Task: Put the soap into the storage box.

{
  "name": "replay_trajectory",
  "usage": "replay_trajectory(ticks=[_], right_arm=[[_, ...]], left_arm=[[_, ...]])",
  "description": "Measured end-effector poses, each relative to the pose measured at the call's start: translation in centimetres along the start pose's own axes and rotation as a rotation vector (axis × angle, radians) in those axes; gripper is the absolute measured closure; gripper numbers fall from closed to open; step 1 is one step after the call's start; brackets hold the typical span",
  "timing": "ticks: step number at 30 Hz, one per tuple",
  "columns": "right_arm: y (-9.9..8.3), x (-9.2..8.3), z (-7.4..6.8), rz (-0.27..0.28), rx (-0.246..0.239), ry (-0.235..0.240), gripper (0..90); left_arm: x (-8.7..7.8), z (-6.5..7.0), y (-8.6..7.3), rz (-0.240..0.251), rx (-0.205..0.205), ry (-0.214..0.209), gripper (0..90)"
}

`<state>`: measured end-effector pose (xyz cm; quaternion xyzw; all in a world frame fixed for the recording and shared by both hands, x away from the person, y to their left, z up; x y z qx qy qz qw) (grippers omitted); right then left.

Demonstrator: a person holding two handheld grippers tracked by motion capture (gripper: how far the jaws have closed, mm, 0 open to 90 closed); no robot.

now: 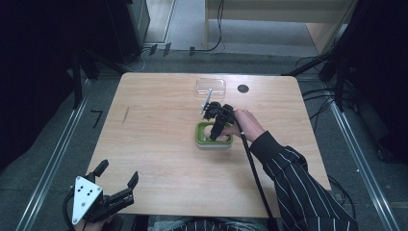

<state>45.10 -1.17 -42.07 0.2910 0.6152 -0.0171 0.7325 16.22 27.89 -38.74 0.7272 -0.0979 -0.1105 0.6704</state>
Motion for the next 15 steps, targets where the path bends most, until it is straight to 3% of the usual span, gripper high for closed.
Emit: replay_trajectory(ticks=[8,15], right_arm=[[-1.7,-1.8,0.2,0.008,0.067,-0.001,9.5],[-3.5,-3.1,0.0,-0.001,0.081,-0.013,5.7]], left_arm=[[0.0,0.1,0.0,0.0,0.001,-0.003,9.6],[0.2,0.1,0.0,0.0,0.003,-0.008,9.6]])
Point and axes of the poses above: each handheld gripper's, and its own axes: x roughly forward along the jaws, y roughly out of its top, z roughly to its right, the point moved 1 cm from there along x, roughly forward along the jaws, and after that the axes turned 12 degrees about z, right-handed, at the moved point
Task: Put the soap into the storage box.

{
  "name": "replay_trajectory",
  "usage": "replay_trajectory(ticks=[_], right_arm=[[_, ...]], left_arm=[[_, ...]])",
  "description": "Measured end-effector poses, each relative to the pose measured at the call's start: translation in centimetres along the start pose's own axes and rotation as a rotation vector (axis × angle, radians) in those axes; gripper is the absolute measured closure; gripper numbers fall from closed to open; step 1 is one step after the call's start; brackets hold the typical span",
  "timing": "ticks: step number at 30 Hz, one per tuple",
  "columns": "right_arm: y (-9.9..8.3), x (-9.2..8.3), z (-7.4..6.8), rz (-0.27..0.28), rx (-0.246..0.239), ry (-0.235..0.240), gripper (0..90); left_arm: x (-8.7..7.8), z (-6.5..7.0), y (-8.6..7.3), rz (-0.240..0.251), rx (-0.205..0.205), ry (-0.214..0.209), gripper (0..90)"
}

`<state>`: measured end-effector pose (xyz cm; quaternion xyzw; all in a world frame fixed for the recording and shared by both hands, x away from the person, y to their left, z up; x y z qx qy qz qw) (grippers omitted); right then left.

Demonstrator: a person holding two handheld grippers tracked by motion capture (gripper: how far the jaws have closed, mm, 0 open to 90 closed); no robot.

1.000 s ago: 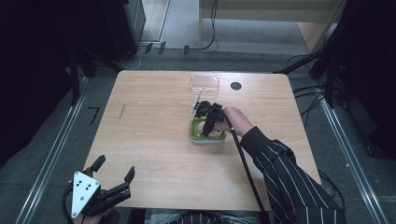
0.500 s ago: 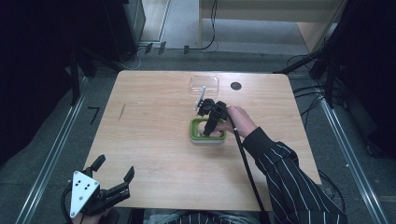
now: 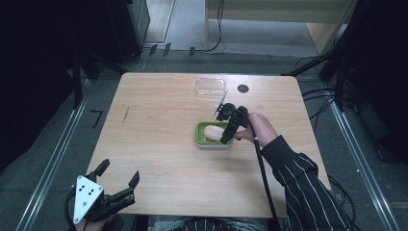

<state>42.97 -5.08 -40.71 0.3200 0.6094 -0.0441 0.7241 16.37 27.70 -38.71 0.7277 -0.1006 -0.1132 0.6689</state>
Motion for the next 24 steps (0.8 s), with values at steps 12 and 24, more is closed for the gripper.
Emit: replay_trajectory(ticks=[12,24], right_arm=[[-2.4,-1.6,-1.1,0.005,0.006,-0.02,4.9],[-5.0,-2.8,-2.5,-0.005,0.019,-0.042,4.9]], left_arm=[[0.2,0.1,0.0,0.002,0.0,-0.007,9.6],[0.4,0.1,0.0,0.003,0.001,-0.014,9.6]])
Point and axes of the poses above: each handheld gripper's, and its own axes: x roughly forward along the jaws, y roughly out of its top, z roughly to its right, the point moved 1 cm from there along x, roughly forward along the jaws, and after that the axes turned 12 degrees about z, right-handed, at the moved point
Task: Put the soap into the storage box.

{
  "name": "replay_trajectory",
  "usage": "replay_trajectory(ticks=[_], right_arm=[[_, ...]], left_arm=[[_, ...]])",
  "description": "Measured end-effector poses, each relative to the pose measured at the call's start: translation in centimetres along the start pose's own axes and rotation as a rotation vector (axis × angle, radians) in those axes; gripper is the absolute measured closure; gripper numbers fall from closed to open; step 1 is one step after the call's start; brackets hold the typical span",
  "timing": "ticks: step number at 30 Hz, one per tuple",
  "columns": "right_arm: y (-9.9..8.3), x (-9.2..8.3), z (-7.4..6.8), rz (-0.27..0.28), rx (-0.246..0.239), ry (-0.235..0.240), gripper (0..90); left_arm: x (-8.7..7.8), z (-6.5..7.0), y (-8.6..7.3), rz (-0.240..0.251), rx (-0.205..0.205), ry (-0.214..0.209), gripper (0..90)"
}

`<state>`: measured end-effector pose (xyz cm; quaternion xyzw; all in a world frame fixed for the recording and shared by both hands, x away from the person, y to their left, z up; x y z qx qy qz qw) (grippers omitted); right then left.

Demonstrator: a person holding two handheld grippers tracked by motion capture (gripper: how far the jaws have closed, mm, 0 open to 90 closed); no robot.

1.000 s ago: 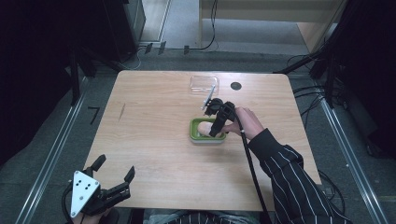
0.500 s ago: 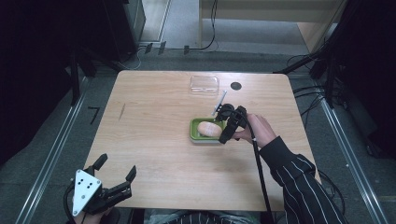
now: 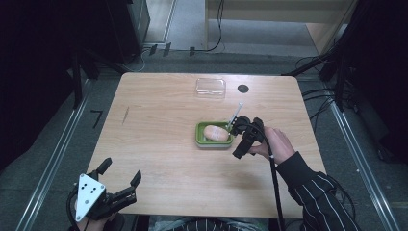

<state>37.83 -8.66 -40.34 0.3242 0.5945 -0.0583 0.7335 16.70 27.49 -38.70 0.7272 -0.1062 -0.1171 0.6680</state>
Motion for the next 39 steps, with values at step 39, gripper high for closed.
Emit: replay_trajectory(ticks=[39], right_arm=[[-8.7,1.3,-3.4,-0.095,0.031,0.035,5.9]], left_arm=[[0.7,0.4,0.1,0.0,0.014,-0.023,9.6]])
Point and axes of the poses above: each handheld gripper's, and its own axes: x roughly forward along the jaws, y roughly out of its top, z roughly to its right, the point moved 1 cm from there along x, roughly forward along the jaws, and after that the axes turned 12 degrees about z, right-handed, at the moved point
